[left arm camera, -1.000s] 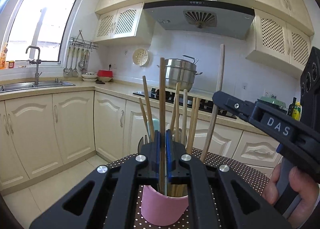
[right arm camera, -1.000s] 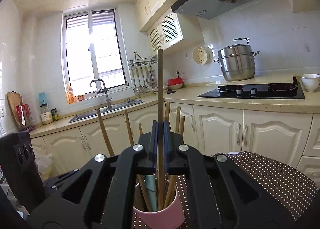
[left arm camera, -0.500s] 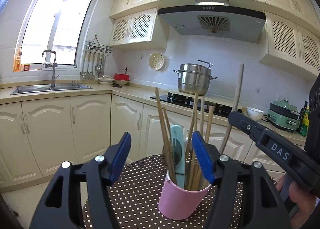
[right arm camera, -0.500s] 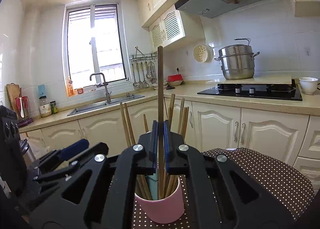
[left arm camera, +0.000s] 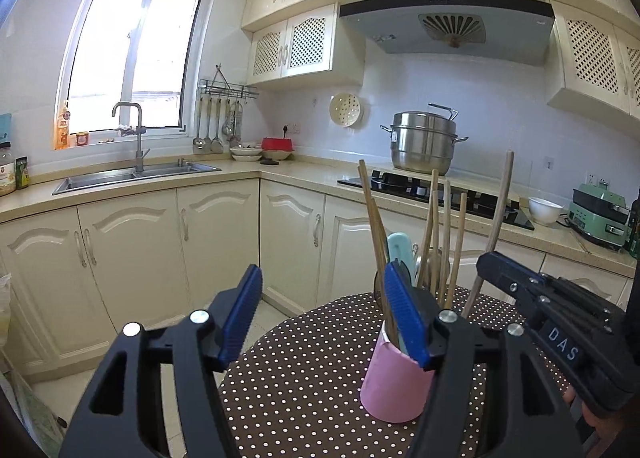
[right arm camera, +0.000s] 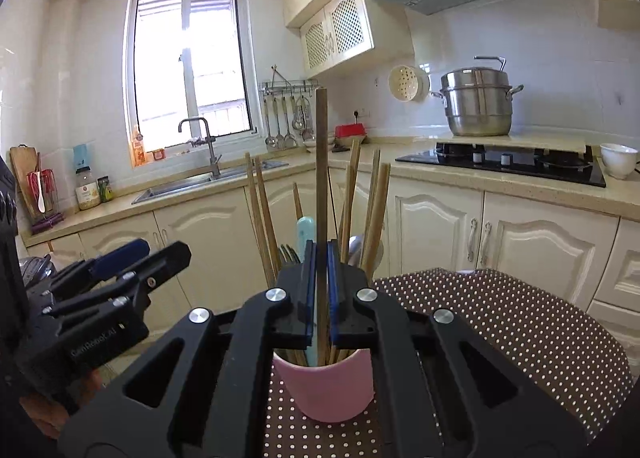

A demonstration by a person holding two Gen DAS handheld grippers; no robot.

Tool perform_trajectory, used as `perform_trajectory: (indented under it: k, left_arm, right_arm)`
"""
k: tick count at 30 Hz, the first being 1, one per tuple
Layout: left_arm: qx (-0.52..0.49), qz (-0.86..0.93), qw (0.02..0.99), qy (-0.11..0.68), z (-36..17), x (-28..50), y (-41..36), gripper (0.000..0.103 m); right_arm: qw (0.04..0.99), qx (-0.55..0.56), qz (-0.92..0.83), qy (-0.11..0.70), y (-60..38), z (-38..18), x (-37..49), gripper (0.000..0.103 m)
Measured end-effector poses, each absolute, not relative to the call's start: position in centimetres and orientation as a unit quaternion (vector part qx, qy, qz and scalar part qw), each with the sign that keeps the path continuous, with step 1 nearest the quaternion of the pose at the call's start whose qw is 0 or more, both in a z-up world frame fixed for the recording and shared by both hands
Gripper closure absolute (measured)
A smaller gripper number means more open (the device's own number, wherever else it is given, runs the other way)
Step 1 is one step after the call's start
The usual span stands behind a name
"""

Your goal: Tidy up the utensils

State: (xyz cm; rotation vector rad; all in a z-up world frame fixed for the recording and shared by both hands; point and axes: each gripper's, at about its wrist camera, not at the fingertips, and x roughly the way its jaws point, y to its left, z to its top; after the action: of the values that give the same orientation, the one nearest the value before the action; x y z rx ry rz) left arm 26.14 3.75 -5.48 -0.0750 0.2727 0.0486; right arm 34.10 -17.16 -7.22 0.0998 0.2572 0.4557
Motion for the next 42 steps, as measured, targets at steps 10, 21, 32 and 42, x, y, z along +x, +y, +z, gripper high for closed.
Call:
perform_trajectory:
  k: [10,21,32,42]
  left_arm:
    - [-0.030,0.028,0.990,0.136,-5.2,24.7,4.0,0.040]
    - [-0.018,0.030,0.991,0.126,-4.7,22.1,4.0,0.038]
    - [-0.018,0.040,0.994,0.102,-3.7,16.8,4.6,0.029]
    - [-0.004,0.027,0.997,0.069,-1.5,10.2,3.9,0.017]
  right_arm:
    - [0.963,0.059,0.222,0.144,-17.4,-8.1,33.9,0.097]
    - [0.964,0.054,0.220,0.139,-17.2,-7.2,32.1,0.085]
    - [0.972,0.051,0.202,0.108,-18.1,-5.6,27.0,0.038]
    - [0.981,0.031,0.174,0.078,-17.9,-3.3,18.9,0.022]
